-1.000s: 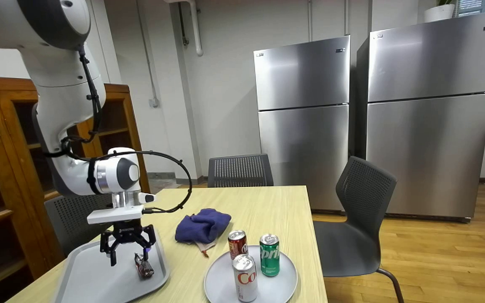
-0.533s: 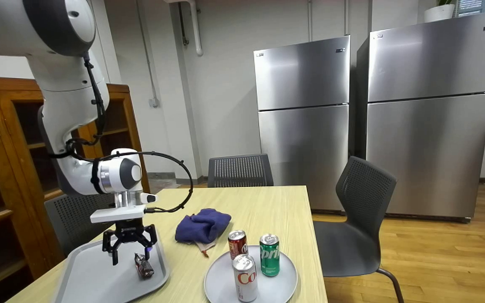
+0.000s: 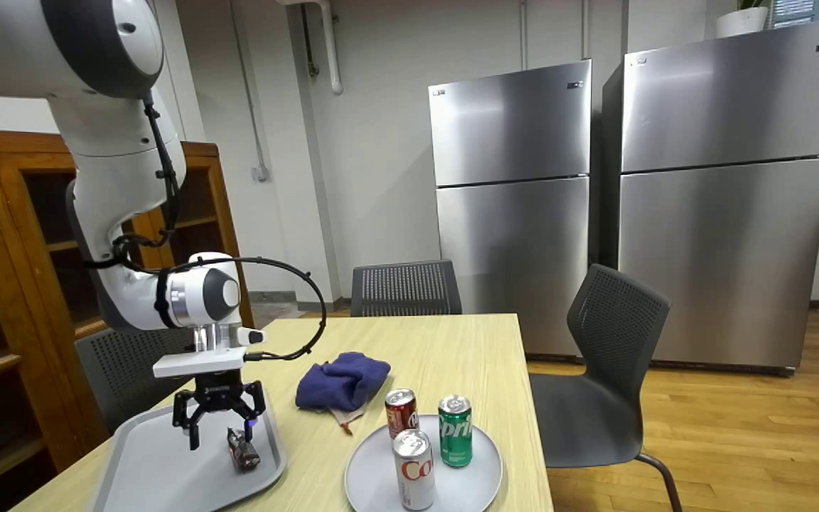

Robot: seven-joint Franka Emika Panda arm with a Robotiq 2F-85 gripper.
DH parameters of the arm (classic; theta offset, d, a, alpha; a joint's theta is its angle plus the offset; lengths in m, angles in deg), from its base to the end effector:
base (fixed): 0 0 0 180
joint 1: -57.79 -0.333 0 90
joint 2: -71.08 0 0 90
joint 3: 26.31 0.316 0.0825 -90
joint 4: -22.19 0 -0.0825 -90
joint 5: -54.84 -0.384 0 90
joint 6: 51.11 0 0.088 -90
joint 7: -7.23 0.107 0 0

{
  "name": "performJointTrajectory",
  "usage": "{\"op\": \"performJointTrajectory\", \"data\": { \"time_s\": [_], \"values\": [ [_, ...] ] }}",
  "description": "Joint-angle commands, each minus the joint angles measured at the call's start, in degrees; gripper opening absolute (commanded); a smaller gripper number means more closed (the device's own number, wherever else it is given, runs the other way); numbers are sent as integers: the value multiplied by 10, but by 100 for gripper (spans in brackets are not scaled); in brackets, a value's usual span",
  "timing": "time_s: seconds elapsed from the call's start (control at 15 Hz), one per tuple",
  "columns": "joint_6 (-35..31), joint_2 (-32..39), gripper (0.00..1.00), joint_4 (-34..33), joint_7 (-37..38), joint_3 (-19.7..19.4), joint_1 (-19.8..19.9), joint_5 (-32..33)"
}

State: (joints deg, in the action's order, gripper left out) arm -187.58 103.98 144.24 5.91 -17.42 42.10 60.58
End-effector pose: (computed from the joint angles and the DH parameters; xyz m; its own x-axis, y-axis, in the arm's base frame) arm 0.4795 0.2242 0.1148 0.8206 0.4833 -0.3051 0.4937 -0.8683 -0.0479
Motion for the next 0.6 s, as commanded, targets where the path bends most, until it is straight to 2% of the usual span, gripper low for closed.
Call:
{"op": "performJointTrajectory", "data": {
  "time_s": [0.0, 0.53],
  "values": [
    [-2, 0, 100, 0, 12, -3, -4, 12],
    [-16, 13, 100, -9, 11, -12, -16, 50]
  ]
}}
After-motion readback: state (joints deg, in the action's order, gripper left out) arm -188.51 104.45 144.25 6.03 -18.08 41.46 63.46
